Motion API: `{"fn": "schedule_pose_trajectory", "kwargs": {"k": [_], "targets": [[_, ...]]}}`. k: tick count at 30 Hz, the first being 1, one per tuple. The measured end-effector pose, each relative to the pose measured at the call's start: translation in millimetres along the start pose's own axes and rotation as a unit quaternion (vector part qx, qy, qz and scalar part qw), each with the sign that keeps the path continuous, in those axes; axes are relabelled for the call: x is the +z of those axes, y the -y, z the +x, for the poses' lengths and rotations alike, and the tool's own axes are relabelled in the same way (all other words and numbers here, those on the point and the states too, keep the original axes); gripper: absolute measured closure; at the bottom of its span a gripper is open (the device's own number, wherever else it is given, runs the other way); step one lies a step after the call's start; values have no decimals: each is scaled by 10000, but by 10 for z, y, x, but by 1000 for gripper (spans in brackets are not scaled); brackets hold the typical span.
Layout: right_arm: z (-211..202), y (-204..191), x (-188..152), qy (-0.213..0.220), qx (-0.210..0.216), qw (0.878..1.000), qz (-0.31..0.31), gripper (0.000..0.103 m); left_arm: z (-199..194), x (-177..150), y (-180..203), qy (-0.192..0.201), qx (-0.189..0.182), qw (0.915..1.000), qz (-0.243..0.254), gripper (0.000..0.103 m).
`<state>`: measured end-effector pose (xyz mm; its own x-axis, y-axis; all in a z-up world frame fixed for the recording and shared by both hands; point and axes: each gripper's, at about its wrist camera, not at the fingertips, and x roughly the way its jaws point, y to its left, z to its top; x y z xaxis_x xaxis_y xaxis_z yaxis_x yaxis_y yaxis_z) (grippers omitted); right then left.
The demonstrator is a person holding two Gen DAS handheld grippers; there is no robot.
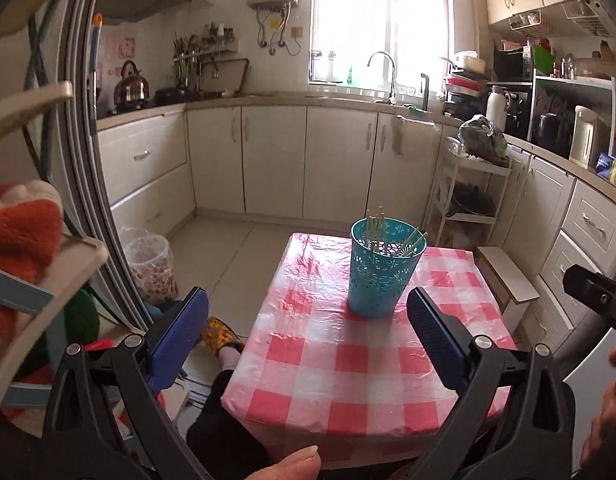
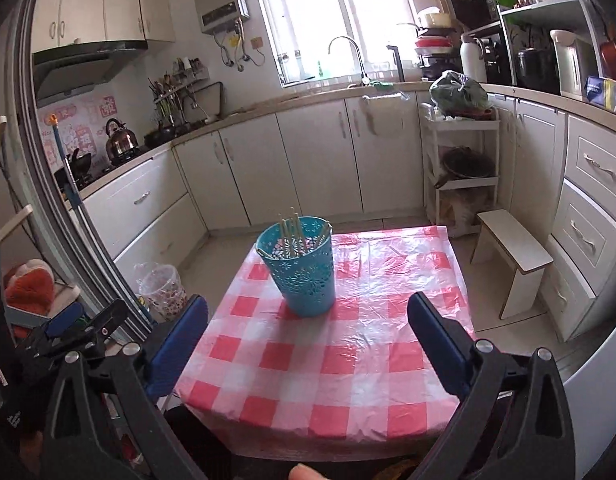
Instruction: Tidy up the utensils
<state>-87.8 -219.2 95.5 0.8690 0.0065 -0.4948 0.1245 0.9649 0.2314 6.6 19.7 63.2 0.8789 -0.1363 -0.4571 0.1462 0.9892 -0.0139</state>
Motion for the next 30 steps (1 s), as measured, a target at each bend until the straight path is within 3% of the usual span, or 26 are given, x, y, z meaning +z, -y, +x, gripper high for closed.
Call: {"fn": "schedule_pose_trajectory", "kwargs": {"k": [2,5,7,11,15,18,22,26,30], "targets": [[-178,-25,-35,34,49,10000,62,7,-139,7,33,-95,-82,9999,66,8],[-369,-26,-145,19,114,9995,291,7,-281,-53,59,-582,-577,9966,45,8],[-463,-44,-283,-32,129,9992,375,7,-372,-153,87,-785,-690,9944,120,8],[-645,-118,-592,-69,17,9996,285,7,-552,-376,117,-839,-349,9956,230,8],[-746,-201,-851,-265,178,9991,266,7,-679,-460,77,-994,-578,9932,158,8],[-815,-255,-892,-234,225,9992,222,7,-756,-462,24,-971,-493,9940,111,8],[-1011,-278,-889,289,206,9991,233,7,-914,-457,25,-734,-401,9964,161,8],[-1045,-295,-930,299,353,9987,233,7,-954,-441,23,-808,-591,9949,130,8],[-1051,-296,-954,245,295,9991,203,7,-991,-442,48,-685,-141,9971,286,8]]}}
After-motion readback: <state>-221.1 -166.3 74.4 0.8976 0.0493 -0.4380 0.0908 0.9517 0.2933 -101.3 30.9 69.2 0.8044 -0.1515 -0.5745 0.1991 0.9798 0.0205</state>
